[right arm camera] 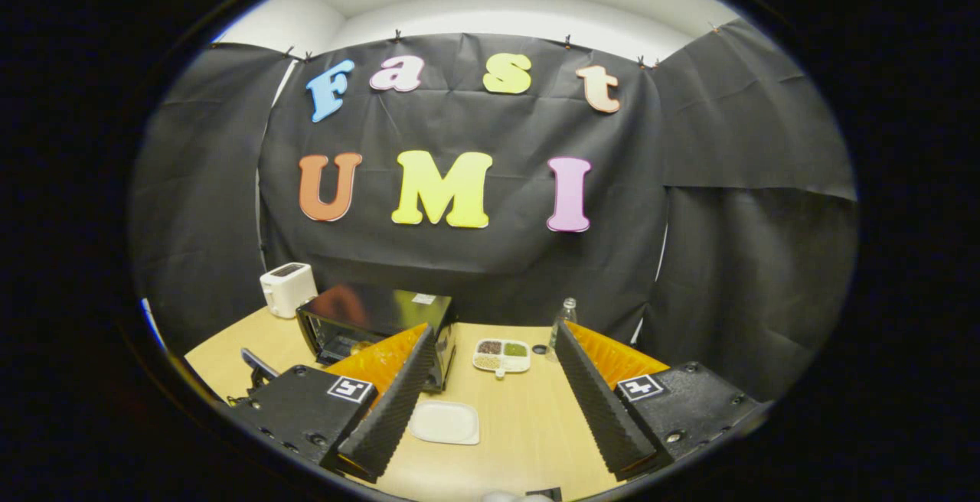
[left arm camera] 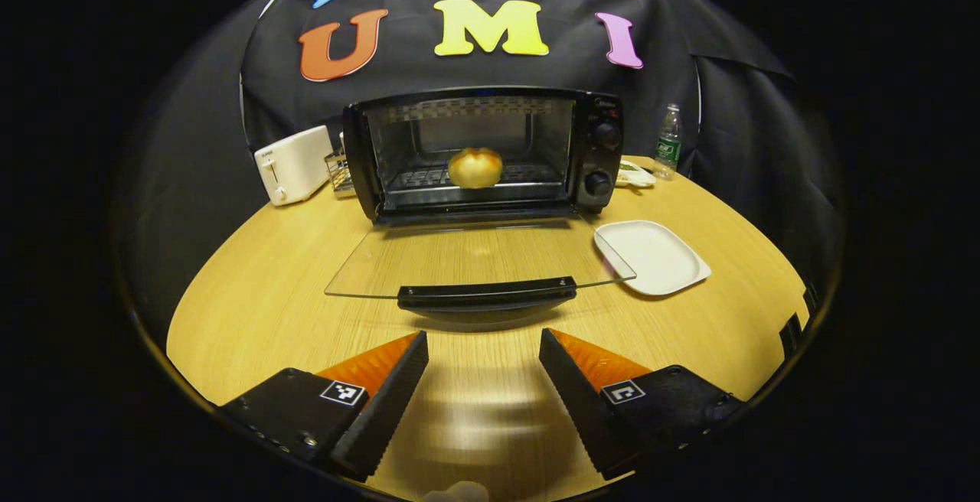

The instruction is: Open the electric oven with the left hand, put the food in, and close the electric oven.

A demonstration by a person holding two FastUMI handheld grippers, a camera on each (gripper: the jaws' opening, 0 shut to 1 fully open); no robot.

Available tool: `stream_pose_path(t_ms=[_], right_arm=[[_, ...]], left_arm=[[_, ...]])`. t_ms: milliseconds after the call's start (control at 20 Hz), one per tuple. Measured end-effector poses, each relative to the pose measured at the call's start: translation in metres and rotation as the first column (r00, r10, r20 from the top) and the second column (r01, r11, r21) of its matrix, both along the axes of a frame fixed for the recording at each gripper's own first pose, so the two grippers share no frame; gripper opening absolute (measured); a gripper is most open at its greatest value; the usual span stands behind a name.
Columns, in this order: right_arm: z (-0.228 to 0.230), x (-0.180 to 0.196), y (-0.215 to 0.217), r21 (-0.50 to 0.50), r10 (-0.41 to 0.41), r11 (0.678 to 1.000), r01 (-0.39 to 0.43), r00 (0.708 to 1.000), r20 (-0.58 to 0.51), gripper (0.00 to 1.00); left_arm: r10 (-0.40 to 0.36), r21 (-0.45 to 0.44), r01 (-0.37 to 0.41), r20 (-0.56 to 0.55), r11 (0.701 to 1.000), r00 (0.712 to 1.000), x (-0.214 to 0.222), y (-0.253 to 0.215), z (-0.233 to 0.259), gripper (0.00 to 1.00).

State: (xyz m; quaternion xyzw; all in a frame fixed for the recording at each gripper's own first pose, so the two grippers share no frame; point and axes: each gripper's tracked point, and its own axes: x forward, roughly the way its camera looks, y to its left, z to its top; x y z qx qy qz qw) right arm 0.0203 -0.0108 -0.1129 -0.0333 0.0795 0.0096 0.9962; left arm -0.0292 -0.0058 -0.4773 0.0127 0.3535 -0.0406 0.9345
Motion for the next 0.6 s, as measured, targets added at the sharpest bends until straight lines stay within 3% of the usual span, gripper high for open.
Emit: stream_pose_path(t_ms=[250, 600], right_arm=[[-0.004, 0.003, -0.008, -0.012, -0.013, 1.0, 0.012, 1.0, -0.02, 0.97], [-0.009, 0.012, -0.005, 0.012, -0.008, 1.0, 0.008, 0.999, -0.044, 0.97]], left_arm=[[0.017, 0.008, -0.017, -0.051, 1.0, 0.999, 0.017, 0.002, -0.027, 0.96], [0.015, 0.008, -0.015, -0.046, 1.0, 0.999, 0.026, -0.001, -0.023, 0.95]])
